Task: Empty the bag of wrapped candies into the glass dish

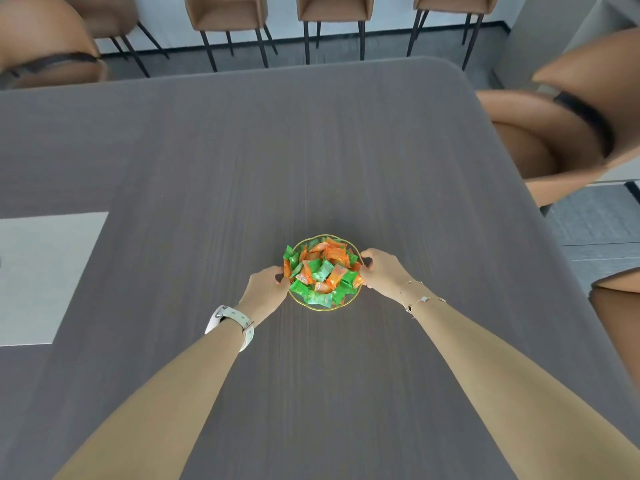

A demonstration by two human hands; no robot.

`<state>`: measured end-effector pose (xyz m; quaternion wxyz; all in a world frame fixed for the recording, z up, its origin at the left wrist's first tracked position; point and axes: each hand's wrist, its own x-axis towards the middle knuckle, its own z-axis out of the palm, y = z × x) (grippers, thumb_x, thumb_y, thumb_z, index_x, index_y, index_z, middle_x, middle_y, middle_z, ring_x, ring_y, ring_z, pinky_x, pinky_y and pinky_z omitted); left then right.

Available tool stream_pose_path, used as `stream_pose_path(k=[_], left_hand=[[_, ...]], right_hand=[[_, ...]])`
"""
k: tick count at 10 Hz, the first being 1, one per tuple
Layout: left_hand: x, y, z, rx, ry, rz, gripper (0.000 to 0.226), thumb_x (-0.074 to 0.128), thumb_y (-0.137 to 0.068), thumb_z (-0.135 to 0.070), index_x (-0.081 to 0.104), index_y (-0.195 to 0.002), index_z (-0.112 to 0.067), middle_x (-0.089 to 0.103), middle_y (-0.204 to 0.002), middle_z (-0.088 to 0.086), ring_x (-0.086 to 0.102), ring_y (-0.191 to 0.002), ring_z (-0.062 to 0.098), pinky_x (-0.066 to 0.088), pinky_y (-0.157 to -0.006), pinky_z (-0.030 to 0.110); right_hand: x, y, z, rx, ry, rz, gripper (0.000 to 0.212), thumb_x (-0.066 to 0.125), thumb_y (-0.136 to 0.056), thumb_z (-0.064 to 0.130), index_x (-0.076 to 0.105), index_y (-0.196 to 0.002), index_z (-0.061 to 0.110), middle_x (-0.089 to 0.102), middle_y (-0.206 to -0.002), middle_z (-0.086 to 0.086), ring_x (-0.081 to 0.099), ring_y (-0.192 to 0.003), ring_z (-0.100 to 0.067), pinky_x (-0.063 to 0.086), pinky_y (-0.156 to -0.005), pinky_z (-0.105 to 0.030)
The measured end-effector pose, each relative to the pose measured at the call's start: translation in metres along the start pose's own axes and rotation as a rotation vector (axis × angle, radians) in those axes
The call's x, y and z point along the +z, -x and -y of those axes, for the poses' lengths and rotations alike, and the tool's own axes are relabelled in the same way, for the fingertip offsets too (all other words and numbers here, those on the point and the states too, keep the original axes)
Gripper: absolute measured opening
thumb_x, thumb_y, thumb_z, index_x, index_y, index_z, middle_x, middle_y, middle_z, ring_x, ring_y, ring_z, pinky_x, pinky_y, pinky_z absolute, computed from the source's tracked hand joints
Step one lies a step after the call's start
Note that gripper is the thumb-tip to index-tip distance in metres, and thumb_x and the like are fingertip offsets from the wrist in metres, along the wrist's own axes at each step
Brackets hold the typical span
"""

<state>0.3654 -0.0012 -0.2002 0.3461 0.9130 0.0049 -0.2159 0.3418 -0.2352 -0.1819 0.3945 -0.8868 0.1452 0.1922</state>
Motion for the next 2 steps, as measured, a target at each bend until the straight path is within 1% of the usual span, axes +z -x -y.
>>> stream_pose_path(k=[1,2], left_hand=[[-0.002,0.005,0.001,0.032,-0.021,-0.026,0.029,0.051,-0.097,-0.034,0.061,-0.116,-0.015,0.069,-0.088,0.003,0.065,-0.083,0.020,0.044,-0.066,0.025],[-0.008,0.016,0.001,-0.005,-0.015,-0.025,0.038,0.049,-0.097,-0.025,0.051,-0.134,-0.015,0.069,-0.101,0.010,0.062,-0.085,0.019,0.044,-0.067,0.022]], right_hand=[[-0.006,0.005,-0.005,-0.003,0.043,-0.025,0.041,0.047,-0.096,0.017,0.043,-0.136,0.006,0.066,-0.116,-0.019,0.065,-0.103,-0.030,0.051,-0.092,-0.037],[-0.018,0.016,-0.007,0.010,0.037,-0.033,0.043,0.044,-0.097,0.014,0.039,-0.139,0.007,0.066,-0.112,-0.018,0.065,-0.093,-0.027,0.051,-0.085,-0.033]])
